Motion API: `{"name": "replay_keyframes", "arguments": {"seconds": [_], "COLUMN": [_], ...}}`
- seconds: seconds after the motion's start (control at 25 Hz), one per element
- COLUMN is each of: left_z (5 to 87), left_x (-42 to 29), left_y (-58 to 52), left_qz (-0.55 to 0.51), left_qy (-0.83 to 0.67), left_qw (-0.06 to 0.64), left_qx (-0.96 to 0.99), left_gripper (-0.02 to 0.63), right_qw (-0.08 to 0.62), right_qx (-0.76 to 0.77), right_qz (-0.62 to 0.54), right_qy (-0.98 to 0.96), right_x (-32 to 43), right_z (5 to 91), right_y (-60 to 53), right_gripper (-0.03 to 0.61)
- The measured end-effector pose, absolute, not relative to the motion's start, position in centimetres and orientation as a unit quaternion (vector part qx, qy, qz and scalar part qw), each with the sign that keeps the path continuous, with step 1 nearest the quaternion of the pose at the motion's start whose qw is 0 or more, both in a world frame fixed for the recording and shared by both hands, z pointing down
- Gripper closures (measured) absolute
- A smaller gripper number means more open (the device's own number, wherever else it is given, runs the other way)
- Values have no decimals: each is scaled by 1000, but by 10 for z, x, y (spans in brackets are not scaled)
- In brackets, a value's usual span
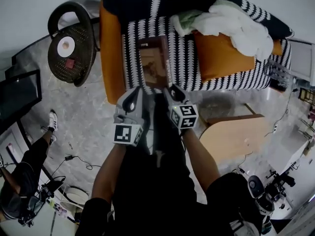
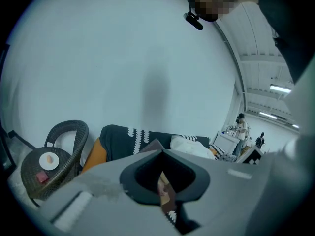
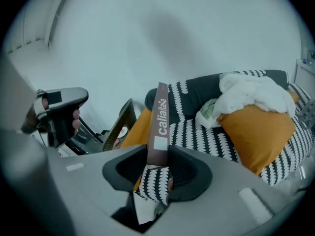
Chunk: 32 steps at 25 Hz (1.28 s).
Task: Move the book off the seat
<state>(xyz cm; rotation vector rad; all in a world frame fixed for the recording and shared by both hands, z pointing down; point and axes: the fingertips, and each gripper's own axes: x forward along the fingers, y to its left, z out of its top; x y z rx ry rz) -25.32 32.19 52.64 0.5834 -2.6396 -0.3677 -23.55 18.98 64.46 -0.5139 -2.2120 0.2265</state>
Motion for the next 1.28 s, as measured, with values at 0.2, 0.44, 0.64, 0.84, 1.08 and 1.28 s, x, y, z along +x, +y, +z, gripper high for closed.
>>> {"name": "replay_keyframes", "arguments": {"seconds": [0.2,0.44,0.64,0.84,1.08,1.28], "left_z": [493,455,429,409,395,384], "left_x": [-234,-225,-213,-207,-195,-175], "left_y": [332,328,326,315,285,252], "left_qz": [-130,-125,-126,-120,-112,-108], "left_qy": [-948,-948,-945,-942,-934,-927], "left_qw": [192,167,153,143,139,136], "left_qx": [218,242,261,280,308,333], "left_gripper": [607,607,607,607,607,607], "right_qw": [393,366,346,328,304,287], "right_qx": [-188,-166,-152,-143,-127,-111], "right_qz": [97,104,108,111,122,137], "right_qy": [-895,-910,-920,-927,-936,-942], "right_x": [-220,-205,-188,-178,-158,-133], "right_z": [594,546,518,496,471,455], "right_y": [193,187,186,175,151,125], "right_gripper": [430,430,430,430,430,430]}}
